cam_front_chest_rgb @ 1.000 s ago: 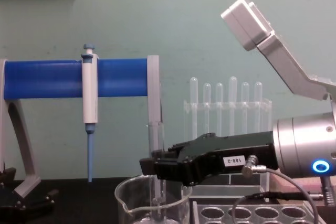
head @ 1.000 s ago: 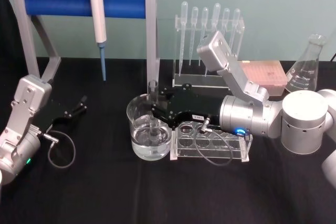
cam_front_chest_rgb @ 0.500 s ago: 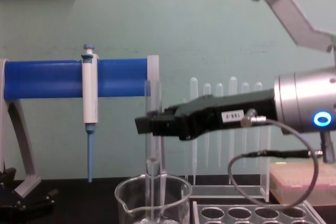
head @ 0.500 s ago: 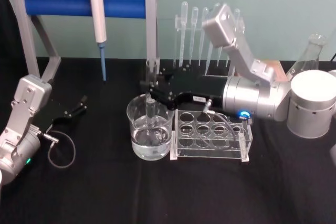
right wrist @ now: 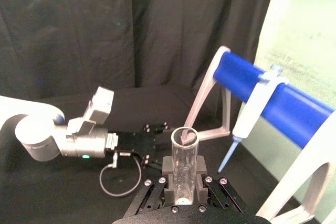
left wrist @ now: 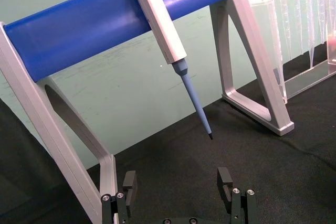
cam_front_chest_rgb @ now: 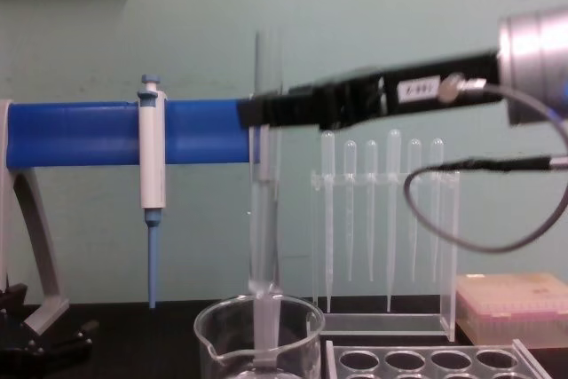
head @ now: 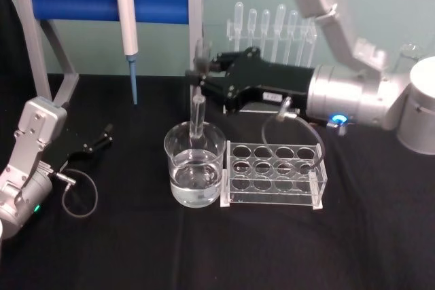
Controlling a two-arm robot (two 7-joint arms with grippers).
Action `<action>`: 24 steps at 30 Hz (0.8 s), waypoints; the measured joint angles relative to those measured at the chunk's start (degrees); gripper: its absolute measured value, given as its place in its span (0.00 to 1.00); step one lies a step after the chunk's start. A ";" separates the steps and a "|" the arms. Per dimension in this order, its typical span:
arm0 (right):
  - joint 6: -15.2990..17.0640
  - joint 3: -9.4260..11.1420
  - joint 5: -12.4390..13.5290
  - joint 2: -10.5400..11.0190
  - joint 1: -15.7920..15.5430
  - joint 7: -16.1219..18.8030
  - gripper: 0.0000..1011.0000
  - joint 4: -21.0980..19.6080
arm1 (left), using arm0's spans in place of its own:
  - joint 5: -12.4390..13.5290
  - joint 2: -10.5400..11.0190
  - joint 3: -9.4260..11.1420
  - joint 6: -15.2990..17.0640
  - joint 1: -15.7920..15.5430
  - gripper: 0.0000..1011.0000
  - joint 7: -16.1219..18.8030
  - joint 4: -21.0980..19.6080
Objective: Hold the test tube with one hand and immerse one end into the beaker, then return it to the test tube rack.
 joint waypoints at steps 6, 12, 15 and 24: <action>1.12 2.53 2.45 3.04 -1.27 -1.37 0.24 -3.92 | 0.00 0.00 -0.01 0.00 0.00 0.99 0.00 0.00; 1.09 5.87 5.16 8.14 -4.77 -2.79 0.24 -8.52 | 0.00 0.00 0.00 0.00 0.00 0.99 0.00 0.00; 0.54 6.95 5.99 10.52 -6.72 -3.16 0.24 -9.65 | 0.00 0.00 0.00 0.00 0.00 0.99 0.00 0.00; -2.29 7.49 6.35 13.52 -10.80 -4.51 0.24 -8.16 | 0.00 0.00 0.00 0.00 0.00 0.99 0.00 0.00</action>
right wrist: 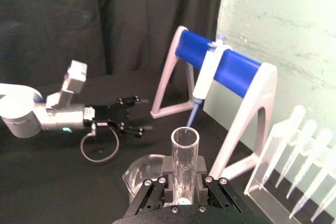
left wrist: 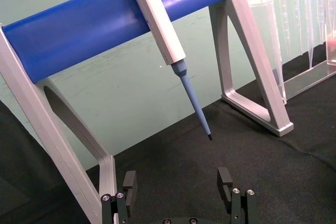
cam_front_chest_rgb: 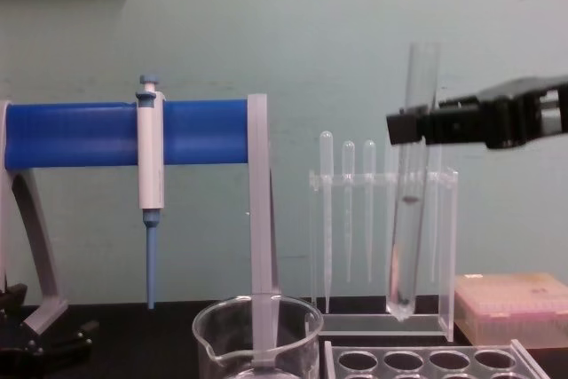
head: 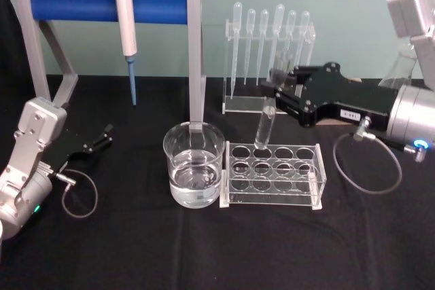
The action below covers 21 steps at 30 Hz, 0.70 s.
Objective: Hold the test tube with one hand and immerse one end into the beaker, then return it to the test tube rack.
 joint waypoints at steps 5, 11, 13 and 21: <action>-1.22 -0.63 -1.11 -0.82 -0.79 -0.80 0.24 2.07 | 0.00 0.00 0.00 0.00 0.00 0.99 0.00 0.00; -1.70 -1.29 -2.02 -2.04 -1.17 -0.85 0.24 3.89 | 0.00 0.00 0.00 0.00 0.00 0.99 0.00 0.00; -1.77 -1.36 -2.25 -2.21 -1.27 -0.83 0.24 4.15 | 0.00 0.00 0.00 0.00 0.00 0.99 0.00 0.00; -1.97 -1.39 -3.11 -2.48 -2.21 -0.82 0.24 4.80 | 0.00 0.00 0.00 0.00 0.00 0.99 0.00 0.00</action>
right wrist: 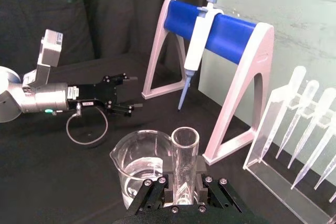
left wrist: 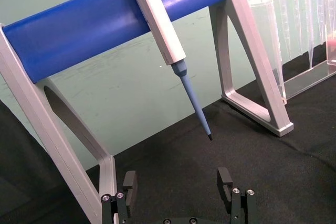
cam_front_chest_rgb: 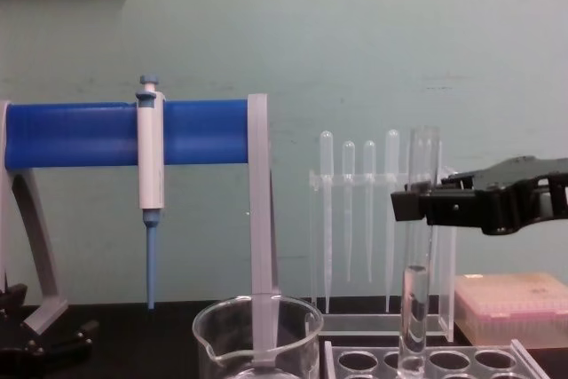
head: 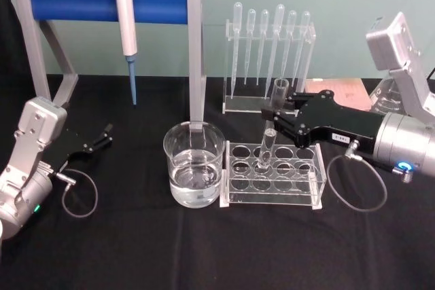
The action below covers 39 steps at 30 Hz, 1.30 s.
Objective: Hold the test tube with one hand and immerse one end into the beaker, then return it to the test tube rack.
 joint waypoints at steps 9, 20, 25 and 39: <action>-0.16 -0.21 -0.89 -0.81 -0.71 0.30 0.24 1.49 | 0.00 0.00 0.00 0.00 0.00 0.99 0.00 0.00; -0.80 -0.81 -2.38 -2.21 -1.43 0.53 0.24 3.66 | 0.00 0.00 0.00 0.00 0.00 0.99 0.00 0.00; -1.23 -1.00 -2.91 -2.93 -1.73 0.73 0.24 4.64 | 0.00 0.00 0.00 0.00 -0.01 0.99 0.00 0.00; -3.05 -1.38 -5.42 -4.35 -2.30 1.21 0.24 6.79 | 0.00 0.00 0.00 0.00 -0.01 0.99 0.00 0.00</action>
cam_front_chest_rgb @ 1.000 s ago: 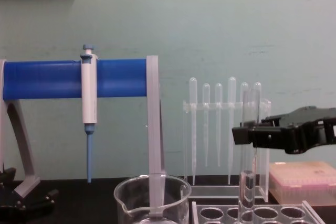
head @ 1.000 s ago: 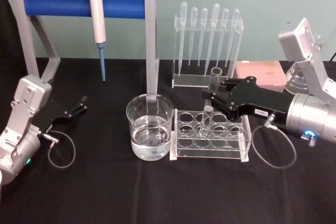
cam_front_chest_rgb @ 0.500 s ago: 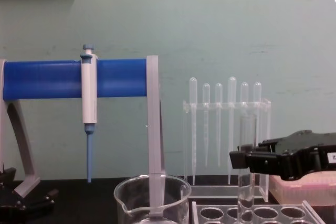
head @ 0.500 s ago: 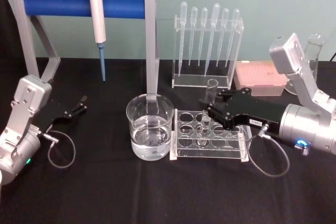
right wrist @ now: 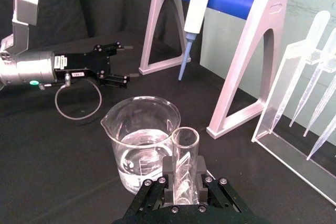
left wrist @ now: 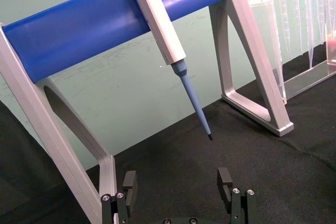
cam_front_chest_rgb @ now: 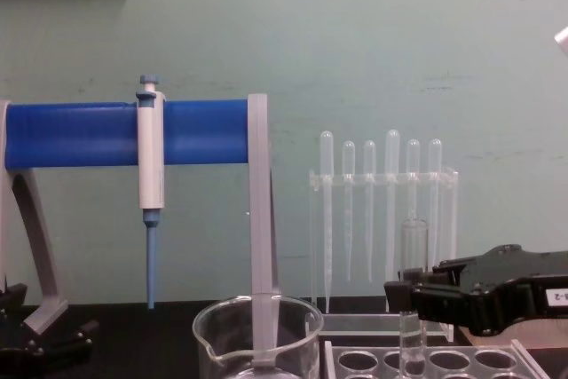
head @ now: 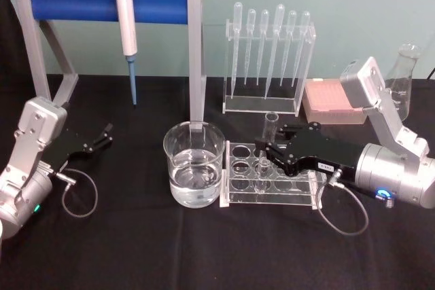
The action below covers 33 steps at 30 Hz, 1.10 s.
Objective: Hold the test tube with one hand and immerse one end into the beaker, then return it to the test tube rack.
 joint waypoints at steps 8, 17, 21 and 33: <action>-0.13 -0.04 -0.16 0.00 -0.03 0.06 0.24 0.06 | 0.00 0.00 0.00 0.00 0.00 0.99 0.00 0.00; 0.01 -0.01 0.02 0.04 0.01 0.03 0.39 -0.07 | 0.00 0.00 0.00 0.00 0.00 0.99 0.00 0.00; 0.05 0.00 0.06 0.06 0.03 0.03 0.50 -0.09 | 0.00 0.00 0.00 0.00 0.00 0.99 0.00 0.00; -3.99 2.09 0.53 -0.03 -1.47 0.87 0.86 -3.08 | 0.00 0.00 0.00 0.00 0.00 0.99 0.00 0.00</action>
